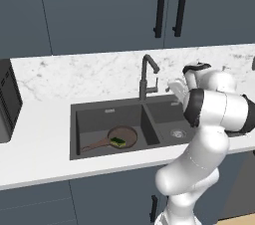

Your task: Pick the pan and sponge and place them into the sink. Then turn on the water.

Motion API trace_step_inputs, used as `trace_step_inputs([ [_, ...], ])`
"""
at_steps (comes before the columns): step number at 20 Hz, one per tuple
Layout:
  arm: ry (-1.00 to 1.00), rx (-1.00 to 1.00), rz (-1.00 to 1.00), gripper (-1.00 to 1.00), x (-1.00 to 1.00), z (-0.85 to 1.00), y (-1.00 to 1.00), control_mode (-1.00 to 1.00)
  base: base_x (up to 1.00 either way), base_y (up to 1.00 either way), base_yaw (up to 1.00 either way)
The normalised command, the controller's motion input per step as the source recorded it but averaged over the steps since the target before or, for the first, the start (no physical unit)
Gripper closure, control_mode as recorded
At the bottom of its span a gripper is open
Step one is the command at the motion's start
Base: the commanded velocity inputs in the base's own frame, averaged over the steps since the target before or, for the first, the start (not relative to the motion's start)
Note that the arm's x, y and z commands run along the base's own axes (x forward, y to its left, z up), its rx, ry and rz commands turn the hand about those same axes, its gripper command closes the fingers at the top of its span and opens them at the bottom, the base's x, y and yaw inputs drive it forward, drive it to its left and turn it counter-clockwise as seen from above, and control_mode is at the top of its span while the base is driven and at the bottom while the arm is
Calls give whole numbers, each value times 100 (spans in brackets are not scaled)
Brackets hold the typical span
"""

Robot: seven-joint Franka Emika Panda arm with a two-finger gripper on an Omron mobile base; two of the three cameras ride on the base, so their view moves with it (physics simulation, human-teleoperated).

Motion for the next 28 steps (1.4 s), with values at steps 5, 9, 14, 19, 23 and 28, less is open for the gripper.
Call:
trace_step_inputs([
  [5,-1,2,0,-100,18,-18,0,-100,0,0,0],
  [9,0,0,0,-100,20,-15,1,-100,0,0,0],
  [14,0,0,0,-100,22,-5,0,-100,0,0,0],
  [19,0,1,0,-100,23,-2,5,-100,0,0,0],
  [23,0,0,0,-100,26,-5,9,-100,0,0,0],
  [28,0,0,0,-100,27,-11,5,-100,0,0,0],
])
